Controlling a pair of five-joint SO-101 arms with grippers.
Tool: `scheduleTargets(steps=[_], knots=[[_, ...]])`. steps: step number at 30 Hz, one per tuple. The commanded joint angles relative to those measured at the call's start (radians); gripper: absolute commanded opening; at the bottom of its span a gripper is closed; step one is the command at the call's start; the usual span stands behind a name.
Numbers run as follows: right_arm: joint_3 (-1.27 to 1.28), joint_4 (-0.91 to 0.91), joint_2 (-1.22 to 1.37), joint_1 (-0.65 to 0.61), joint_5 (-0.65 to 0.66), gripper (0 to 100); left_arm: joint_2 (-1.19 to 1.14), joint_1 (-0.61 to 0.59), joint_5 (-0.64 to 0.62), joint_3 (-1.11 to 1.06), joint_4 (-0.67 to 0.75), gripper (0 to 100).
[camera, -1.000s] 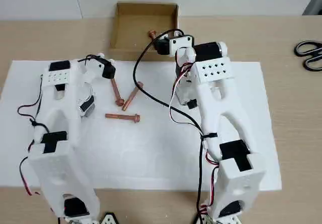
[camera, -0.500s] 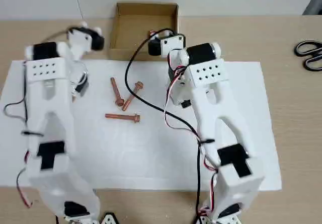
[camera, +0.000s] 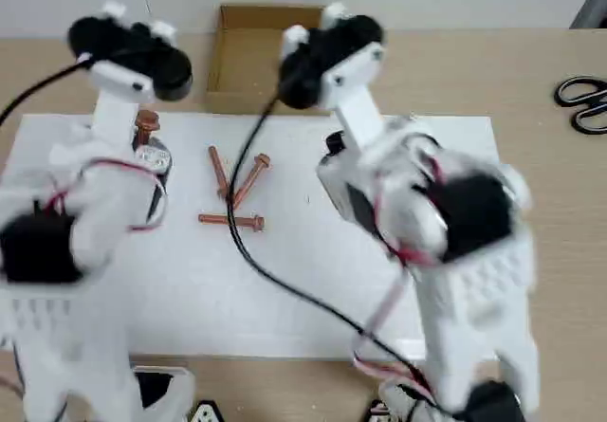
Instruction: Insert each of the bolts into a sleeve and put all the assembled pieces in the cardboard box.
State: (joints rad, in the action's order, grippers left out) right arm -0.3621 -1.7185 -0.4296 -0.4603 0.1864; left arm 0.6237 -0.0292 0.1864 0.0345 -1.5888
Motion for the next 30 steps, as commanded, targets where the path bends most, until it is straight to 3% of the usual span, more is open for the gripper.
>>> scheduleTargets(steps=[1,8,11,14,22,30], knots=[[0.083,-0.007,-0.136,-0.004,-0.002,0.3,0.153,0.04,-0.17,-0.147,0.166,1],[0.433,0.033,-0.328,-0.005,-0.017,0.4,0.322,0.054,-0.46,-0.469,0.526,1],[0.559,0.143,-0.444,-0.005,-0.126,0.4,0.353,0.083,-0.523,-0.558,0.618,1],[0.723,0.282,-0.575,-0.01,-0.198,0.4,0.358,0.164,-0.543,-0.579,0.626,1],[1.252,0.63,-0.909,-0.102,-0.115,0.4,0.354,0.385,-0.578,-0.582,0.626,1],[1.56,0.825,-1.185,-0.108,-0.115,0.4,0.353,0.431,-0.655,-0.584,0.626,1]])
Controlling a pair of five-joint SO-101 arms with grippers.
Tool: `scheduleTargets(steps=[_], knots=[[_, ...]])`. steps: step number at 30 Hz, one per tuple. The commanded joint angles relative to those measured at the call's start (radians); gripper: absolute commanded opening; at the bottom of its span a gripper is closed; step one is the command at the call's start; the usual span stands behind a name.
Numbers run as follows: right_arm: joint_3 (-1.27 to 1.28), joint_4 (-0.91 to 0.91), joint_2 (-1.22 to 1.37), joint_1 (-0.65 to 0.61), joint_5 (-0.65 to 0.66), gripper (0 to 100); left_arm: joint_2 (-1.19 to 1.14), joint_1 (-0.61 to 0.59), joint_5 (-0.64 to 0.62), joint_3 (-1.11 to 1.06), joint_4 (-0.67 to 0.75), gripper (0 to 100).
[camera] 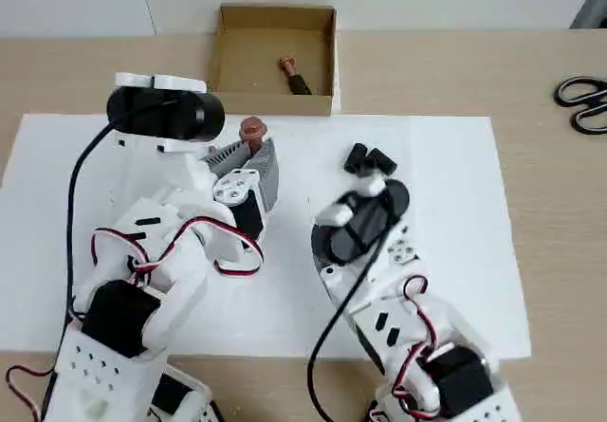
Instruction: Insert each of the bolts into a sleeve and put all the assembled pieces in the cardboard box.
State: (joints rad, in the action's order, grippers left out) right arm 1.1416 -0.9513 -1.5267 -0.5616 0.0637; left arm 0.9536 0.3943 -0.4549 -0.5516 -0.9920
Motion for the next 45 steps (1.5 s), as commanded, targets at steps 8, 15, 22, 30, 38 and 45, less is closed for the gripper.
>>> scheduleTargets(steps=[8,15,22,30,38,45], knots=[[0.206,0.087,-0.257,-0.002,-0.098,0.4,0.025,0.109,-0.13,-0.056,0.049,1],[0.212,0.093,-0.262,-0.005,-0.127,0.4,0.025,0.153,-0.129,-0.124,0.138,1],[0.253,0.093,-0.26,-0.035,-0.127,0.4,0.025,0.17,-0.127,-0.154,0.169,1],[0.252,0.093,-0.26,-0.045,-0.129,0.4,0.023,0.172,-0.057,-0.199,0.213,1],[0.252,0.093,-0.26,-0.045,-0.129,0.4,0.025,0.172,-0.051,-0.255,0.256,1],[0.252,0.093,-0.26,-0.045,-0.129,0.4,0.025,0.172,-0.025,-0.295,0.255,1]])
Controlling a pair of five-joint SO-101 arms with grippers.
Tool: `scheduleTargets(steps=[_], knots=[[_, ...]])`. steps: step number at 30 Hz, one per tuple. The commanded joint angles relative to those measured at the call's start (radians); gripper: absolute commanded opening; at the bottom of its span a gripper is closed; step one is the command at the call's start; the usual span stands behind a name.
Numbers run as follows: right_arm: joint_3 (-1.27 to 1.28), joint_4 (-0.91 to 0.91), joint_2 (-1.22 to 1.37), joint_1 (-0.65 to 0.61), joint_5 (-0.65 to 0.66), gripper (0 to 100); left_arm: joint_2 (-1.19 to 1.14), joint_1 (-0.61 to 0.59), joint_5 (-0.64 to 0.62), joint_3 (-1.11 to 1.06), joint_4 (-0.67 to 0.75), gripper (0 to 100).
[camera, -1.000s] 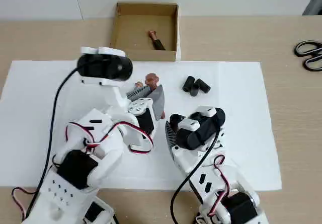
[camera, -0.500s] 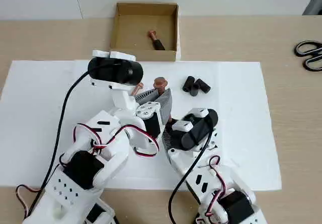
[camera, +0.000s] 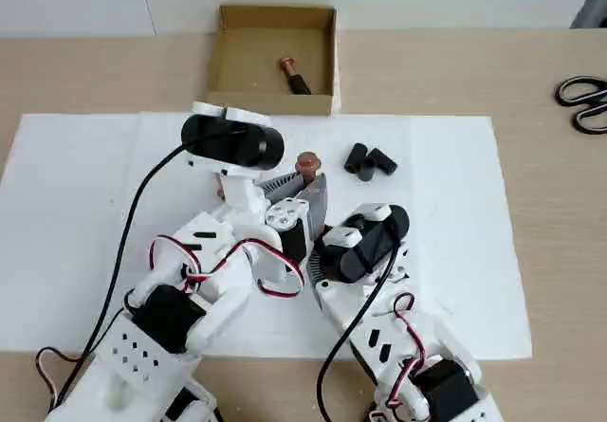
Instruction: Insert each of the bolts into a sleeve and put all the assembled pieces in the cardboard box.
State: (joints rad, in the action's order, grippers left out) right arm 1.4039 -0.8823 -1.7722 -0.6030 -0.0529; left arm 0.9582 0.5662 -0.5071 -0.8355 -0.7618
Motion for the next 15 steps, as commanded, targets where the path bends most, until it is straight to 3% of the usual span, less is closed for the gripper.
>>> scheduleTargets(steps=[1,9,15], knots=[[-0.011,0.024,-0.015,-0.004,-0.012,0.4,0.023,0.0,0.046,-0.022,0.025,1],[-0.011,0.024,-0.016,-0.004,-0.012,0.4,0.028,0.04,0.097,-0.058,0.014,1],[-0.011,0.024,-0.016,-0.002,-0.012,0.4,0.029,0.049,0.109,-0.03,-0.167,1]])
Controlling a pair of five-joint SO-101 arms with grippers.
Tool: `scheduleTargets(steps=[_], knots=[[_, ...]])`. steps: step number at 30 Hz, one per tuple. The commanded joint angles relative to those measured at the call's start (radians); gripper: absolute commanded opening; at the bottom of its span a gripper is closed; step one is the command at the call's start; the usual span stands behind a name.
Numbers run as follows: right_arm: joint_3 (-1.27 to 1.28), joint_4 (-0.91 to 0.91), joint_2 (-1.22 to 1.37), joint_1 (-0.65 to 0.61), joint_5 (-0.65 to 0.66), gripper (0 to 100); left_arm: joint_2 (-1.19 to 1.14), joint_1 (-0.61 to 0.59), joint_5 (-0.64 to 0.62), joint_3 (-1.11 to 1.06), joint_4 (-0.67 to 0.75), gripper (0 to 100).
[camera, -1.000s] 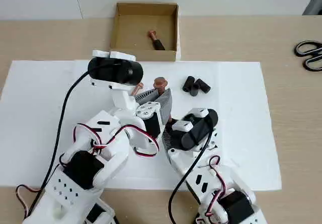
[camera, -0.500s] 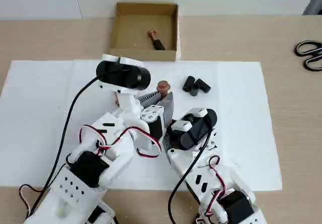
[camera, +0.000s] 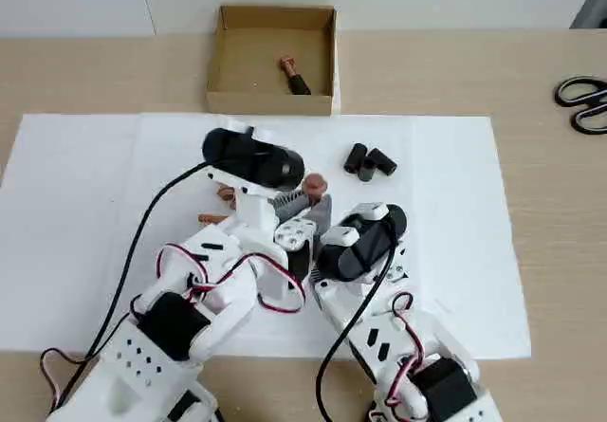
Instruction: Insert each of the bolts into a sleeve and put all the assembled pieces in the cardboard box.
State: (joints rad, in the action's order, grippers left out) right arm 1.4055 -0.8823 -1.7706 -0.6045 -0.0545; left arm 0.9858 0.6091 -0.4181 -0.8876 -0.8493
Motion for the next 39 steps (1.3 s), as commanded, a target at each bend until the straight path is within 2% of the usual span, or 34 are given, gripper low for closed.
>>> scheduleTargets(steps=[1,8,11,14,18,20,22,27,31,36,39], knots=[[-0.012,0.024,-0.018,-0.001,-0.011,0.4,0.002,0.015,0.035,0.031,-0.106,1],[-0.012,0.024,-0.018,-0.001,-0.009,0.4,0.002,0.043,0.072,0.047,-0.152,1],[-0.012,0.024,-0.018,-0.001,-0.009,0.4,0.003,0.037,0.072,0.053,-0.192,12],[-0.012,0.024,-0.018,-0.001,-0.009,0.4,0.002,0.006,0.068,0.142,-0.318,24],[-0.011,0.024,-0.018,0.001,-0.008,0.4,0.002,-0.023,0.072,0.262,-0.456,27],[-0.009,0.024,-0.018,0.001,-0.006,0.4,0.002,-0.071,0.101,0.321,-0.522,27],[-0.011,0.024,-0.018,0.004,-0.006,0.4,0.002,-0.152,0.189,0.378,-0.583,27],[-0.021,0.016,-0.018,0.005,-0.006,0.4,0.002,-0.473,0.451,0.452,-0.649,27],[-0.153,-0.013,0.05,0.073,-0.008,0.3,0.002,-0.677,0.511,0.447,-0.678,27],[-0.514,-0.039,0.403,0.191,-0.005,0.3,0.002,-0.713,0.512,0.401,-0.692,27],[-0.747,0.016,0.69,0.232,-0.005,0.3,0.002,-0.712,0.512,0.395,-0.69,27]])
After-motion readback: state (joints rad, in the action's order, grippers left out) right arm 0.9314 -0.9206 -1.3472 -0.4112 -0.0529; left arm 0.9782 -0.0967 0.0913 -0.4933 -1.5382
